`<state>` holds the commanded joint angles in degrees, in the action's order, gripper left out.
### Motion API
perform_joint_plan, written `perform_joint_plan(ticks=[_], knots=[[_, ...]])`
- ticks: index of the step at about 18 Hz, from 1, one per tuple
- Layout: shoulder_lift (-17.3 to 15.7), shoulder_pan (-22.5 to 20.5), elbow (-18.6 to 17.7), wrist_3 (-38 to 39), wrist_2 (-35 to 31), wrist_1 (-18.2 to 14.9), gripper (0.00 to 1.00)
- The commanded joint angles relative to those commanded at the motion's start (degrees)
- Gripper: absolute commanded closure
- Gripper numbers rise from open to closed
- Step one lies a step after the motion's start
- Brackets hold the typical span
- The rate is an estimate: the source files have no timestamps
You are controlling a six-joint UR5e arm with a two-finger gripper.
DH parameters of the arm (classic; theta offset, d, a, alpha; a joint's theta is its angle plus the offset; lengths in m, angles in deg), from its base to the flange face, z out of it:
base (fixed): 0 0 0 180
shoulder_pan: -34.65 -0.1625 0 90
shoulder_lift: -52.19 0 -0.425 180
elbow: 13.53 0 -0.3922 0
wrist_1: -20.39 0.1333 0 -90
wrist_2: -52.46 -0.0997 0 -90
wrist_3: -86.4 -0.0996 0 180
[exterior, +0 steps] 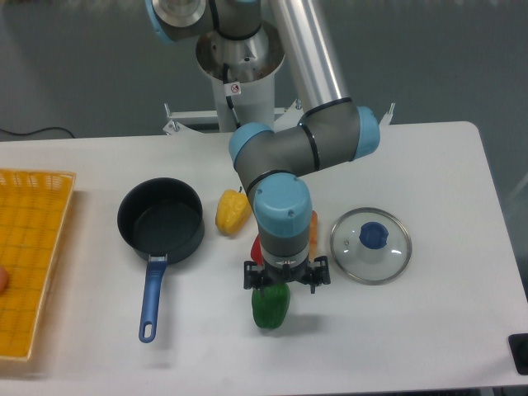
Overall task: Pick up the green chilies
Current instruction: 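Lower the gripper over the green bell pepper and close on it, then hold the green pepper in the closed gripper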
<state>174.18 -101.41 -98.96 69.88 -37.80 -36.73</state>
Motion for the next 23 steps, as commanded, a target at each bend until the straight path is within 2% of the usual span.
perform_joint_plan(ticks=[5,23], knots=[[1.15,0.53,0.18,0.53,0.00,1.40,0.00],[3.17,1.23,0.18,1.49,-0.26,1.67,0.00]])
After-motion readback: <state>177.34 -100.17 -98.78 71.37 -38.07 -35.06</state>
